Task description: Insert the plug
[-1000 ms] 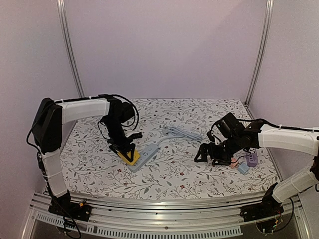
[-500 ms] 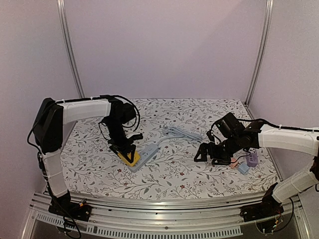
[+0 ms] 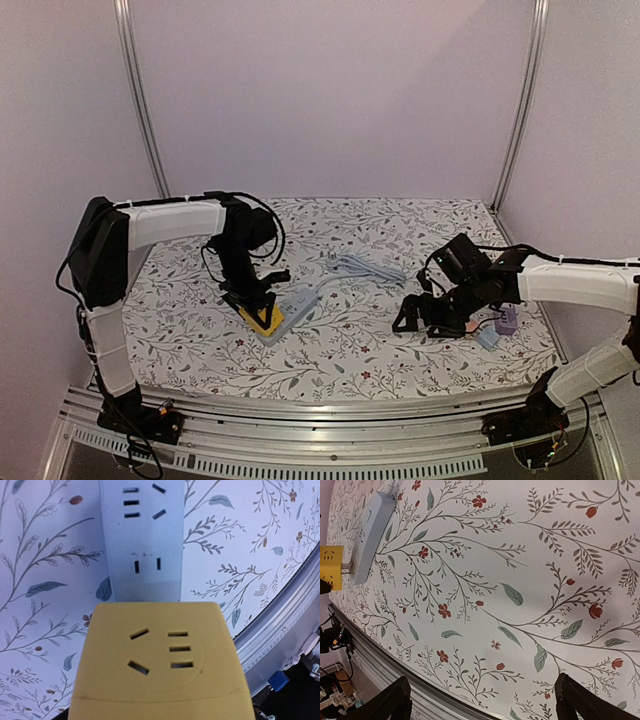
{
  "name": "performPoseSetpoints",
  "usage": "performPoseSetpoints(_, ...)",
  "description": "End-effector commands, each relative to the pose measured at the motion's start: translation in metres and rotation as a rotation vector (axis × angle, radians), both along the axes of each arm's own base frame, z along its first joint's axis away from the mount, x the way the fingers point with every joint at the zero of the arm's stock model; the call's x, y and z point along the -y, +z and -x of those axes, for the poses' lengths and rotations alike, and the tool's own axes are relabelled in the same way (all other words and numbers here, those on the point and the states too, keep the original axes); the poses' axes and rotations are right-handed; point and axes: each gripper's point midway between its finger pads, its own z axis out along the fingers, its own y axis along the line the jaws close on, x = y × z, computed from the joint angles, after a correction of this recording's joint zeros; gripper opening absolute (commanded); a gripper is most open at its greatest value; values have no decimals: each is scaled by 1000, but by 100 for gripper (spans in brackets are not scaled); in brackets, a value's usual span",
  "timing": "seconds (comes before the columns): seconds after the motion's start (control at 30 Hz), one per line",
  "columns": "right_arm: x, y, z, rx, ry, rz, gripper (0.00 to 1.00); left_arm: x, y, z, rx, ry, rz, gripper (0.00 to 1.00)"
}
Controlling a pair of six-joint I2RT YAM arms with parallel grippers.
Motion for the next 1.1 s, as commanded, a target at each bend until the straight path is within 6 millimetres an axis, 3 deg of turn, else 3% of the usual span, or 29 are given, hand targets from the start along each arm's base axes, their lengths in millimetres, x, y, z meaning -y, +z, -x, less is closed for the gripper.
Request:
performPoseSetpoints(0.0,-2,5,2,18,1,-23,99,3,-10,9,-23,-30,-18,0)
performPoseSetpoints(0.27,0,6,3,20,-1,-19,99,1,-13,10,-10,-54,-55,0)
performPoseSetpoints(0.6,4,6,7,19,-11,-22,99,-24,-9,-6,93,-55,-170,0)
performPoseSetpoints(1.07,7,5,10,13,-20,-20,99,-19,-9,-7,136,-104,-210,0)
